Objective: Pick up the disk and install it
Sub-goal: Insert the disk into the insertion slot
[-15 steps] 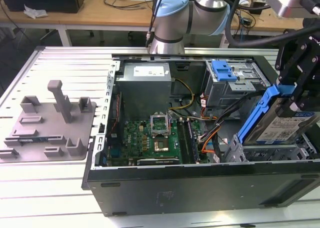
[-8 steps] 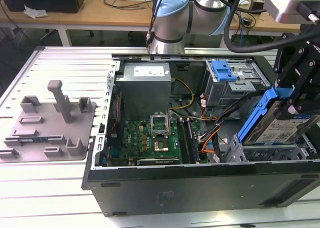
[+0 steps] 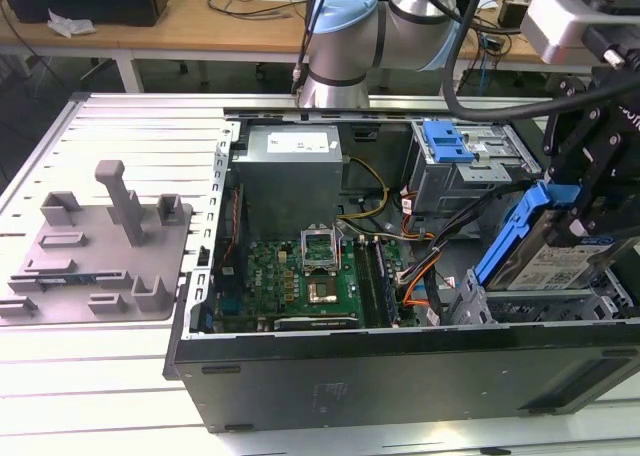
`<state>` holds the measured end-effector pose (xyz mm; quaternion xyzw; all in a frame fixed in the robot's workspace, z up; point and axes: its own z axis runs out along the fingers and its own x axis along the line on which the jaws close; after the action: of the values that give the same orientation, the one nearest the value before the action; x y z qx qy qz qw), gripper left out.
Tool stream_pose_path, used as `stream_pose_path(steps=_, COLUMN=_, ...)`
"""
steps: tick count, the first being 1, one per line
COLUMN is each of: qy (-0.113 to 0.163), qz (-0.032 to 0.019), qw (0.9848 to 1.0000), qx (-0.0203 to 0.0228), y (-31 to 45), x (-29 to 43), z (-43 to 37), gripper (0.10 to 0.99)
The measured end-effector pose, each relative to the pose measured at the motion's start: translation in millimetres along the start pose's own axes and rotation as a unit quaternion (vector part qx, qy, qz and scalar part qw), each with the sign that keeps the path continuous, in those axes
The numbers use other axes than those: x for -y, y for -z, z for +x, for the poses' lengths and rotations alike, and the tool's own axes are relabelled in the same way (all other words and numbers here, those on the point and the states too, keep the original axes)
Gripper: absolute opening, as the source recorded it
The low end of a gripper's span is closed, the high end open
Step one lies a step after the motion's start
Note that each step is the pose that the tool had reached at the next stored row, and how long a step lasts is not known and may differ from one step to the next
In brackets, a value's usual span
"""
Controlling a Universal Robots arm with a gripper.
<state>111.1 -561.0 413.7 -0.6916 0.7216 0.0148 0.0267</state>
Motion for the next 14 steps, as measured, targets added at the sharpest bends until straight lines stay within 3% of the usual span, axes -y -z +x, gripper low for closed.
stream_pose_path(steps=14, qy=0.0, qz=0.0, qw=1.0, qx=-0.0001, y=-14.6, x=-0.2, z=0.9, gripper=0.369)
